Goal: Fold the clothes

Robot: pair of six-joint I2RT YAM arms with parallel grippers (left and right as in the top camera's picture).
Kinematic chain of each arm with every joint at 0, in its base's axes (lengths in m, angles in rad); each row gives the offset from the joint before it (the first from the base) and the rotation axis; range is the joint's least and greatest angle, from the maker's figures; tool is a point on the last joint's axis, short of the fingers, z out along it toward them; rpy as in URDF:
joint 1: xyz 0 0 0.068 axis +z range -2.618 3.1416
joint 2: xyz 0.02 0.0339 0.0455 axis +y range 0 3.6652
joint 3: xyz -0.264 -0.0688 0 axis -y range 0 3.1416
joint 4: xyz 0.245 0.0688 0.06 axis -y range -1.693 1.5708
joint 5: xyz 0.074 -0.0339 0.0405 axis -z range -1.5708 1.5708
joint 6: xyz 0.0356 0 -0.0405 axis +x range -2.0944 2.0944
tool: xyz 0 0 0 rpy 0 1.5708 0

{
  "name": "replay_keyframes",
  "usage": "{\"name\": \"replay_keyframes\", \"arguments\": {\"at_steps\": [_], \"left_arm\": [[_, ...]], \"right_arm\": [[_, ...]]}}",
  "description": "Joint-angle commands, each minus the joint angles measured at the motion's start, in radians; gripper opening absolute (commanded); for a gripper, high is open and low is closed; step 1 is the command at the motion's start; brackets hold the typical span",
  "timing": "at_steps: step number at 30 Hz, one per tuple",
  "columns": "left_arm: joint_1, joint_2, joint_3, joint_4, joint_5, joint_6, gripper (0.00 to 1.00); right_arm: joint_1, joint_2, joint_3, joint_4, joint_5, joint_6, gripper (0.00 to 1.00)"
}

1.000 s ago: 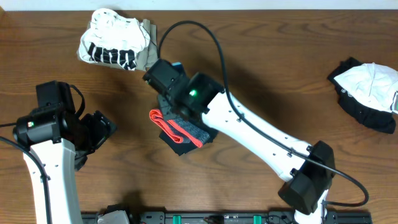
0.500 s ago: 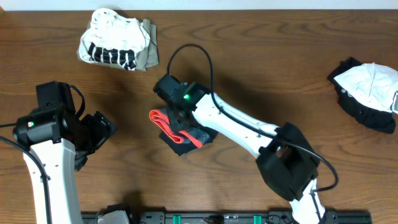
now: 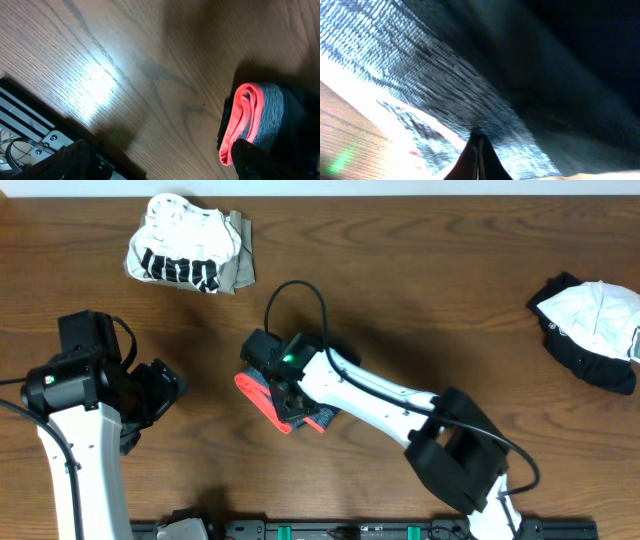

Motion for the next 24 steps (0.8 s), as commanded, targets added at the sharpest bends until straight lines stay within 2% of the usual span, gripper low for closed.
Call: {"name": "replay_keyframes", "arguments": {"at_steps": [1, 4, 9, 24], "left_arm": [[0.003, 0.005, -0.006, -0.003, -0.002, 0.006, 0.92], [0.003, 0.005, -0.006, -0.003, -0.002, 0.006, 0.92], [0.003, 0.005, -0.006, -0.003, -0.002, 0.006, 0.92], [0.003, 0.005, -0.006, -0.005, -0.002, 0.015, 0.92]], "right_arm": [[-0.003, -0.113, 0.050, 0.014, 0.051, 0.023, 0.02], [-0.003, -0.152, 0.050, 0.067, 0.034, 0.023, 0.07], [-0.002, -0.128, 0.046, 0.162, -0.040, 0.024, 0.06], [-0.003, 0.159, 0.045, 0.240, -0.152, 0.035, 0.01]]}}
